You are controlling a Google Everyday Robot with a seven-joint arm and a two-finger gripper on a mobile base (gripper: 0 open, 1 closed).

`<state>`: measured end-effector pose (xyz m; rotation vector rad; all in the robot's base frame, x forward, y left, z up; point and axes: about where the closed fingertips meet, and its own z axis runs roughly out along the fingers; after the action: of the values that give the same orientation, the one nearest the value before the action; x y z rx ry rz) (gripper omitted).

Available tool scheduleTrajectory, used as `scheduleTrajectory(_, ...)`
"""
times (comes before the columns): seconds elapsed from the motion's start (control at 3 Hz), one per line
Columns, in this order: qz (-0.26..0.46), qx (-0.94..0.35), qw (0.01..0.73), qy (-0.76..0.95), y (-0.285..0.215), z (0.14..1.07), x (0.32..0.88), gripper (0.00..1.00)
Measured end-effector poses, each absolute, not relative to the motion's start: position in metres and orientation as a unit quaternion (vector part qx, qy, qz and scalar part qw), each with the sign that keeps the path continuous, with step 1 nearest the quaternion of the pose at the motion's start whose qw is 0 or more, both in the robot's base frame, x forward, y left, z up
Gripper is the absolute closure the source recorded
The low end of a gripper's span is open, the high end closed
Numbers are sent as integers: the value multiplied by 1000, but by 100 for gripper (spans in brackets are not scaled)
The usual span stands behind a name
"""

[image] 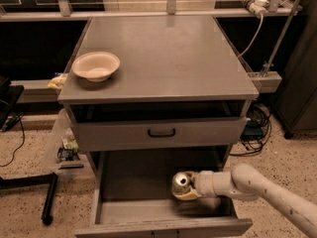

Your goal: Place 7up can into middle drawer

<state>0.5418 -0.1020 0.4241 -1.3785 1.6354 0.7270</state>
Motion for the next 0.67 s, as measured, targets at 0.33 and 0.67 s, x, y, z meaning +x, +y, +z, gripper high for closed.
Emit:
scheduleTrajectory(0.33,293,-551,414,663,-104,407,548,100)
scheduleTrajectory(0.67,295,-547,406,670,-107,391,552,100)
